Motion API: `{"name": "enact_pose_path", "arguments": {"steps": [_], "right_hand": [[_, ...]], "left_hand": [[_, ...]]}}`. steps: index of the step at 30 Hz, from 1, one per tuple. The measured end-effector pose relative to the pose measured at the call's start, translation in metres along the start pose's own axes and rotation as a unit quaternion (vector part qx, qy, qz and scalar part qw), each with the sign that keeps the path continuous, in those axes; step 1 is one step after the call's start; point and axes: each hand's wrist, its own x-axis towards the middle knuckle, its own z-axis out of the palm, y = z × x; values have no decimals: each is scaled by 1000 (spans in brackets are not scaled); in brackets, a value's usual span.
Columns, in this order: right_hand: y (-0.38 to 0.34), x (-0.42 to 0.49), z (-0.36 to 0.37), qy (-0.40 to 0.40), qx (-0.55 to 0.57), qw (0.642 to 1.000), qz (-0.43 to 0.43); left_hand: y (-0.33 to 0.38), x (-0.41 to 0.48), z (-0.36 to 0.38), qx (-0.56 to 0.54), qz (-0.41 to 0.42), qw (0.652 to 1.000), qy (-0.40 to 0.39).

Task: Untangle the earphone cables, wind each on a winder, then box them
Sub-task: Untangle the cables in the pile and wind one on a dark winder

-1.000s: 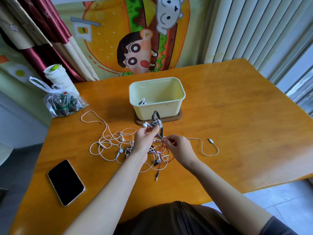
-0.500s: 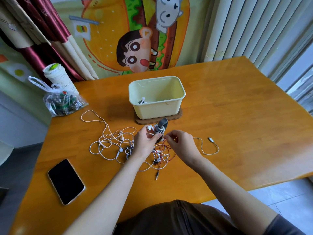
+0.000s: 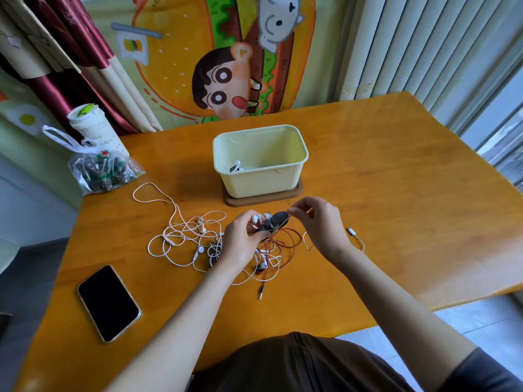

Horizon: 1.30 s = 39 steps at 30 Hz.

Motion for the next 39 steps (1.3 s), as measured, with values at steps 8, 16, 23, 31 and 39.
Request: {"name": "enact_pose_path", "arguments": {"steps": [8,16,23,31,39], "right_hand": [[-7,15,-10,20,60,998,3],[-12,17,-9,42,94,995,-9],[-1,19,-6,47,106,993,14],[-2,12,-9,-161,126,979,-6],[1,12,-7,-174,132,976,1]], "left_hand": [[1,-3,-1,-159,-46,983,-81],[3,-6,-5,-250,-81,960,-98],[9,-7,-4,-257,-47,958,-116],[16,-8,-4,-331,-38,932,-147],[11,-8,-6,-356,-73,922,-135]]}}
